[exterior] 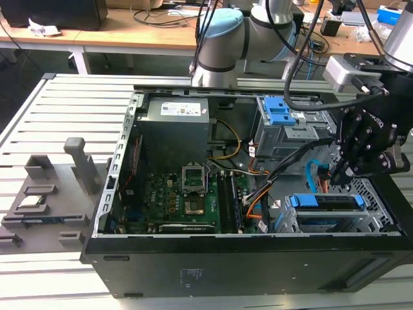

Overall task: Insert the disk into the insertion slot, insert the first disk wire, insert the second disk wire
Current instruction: 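Insert the first disk wire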

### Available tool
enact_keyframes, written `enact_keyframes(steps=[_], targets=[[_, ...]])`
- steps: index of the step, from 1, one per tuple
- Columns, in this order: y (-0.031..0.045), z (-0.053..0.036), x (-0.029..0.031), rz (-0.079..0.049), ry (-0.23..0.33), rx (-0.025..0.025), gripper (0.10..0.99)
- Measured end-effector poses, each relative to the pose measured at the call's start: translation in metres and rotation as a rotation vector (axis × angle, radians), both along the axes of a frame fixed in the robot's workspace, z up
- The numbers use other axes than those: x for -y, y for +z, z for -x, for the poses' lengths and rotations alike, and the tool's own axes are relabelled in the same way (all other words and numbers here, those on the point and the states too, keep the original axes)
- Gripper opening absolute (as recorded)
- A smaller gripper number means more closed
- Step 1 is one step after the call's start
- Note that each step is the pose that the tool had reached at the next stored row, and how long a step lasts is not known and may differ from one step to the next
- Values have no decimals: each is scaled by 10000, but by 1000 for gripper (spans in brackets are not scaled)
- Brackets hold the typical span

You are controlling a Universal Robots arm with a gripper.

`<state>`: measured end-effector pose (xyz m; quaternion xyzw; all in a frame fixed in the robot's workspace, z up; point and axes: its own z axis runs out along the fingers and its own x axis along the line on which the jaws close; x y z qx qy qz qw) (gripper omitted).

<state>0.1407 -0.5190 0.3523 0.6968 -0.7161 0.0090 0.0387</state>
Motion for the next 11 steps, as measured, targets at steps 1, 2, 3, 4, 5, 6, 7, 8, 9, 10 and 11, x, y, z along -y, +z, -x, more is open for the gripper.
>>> enact_keyframes(steps=[1, 2, 3, 4, 5, 6, 7, 8, 9, 10, 11], targets=[[-33, -3, 34, 2, -2, 1, 169], [-59, -14, 54, 2, -2, 0, 169], [-73, -23, 65, 0, 0, 0, 169], [-83, -33, 69, 0, 1, 0, 169], [-89, -39, 69, 3, 0, 0, 169], [-98, -46, 69, 1, 0, 1, 169], [-102, -48, 70, 1, -1, 0, 169], [-107, -50, 72, 2, -1, 1, 169], [-117, -52, 78, 3, 0, 0, 169], [-123, -53, 83, 0, 1, 0, 169], [-123, -53, 90, 2, 1, 0, 169]])
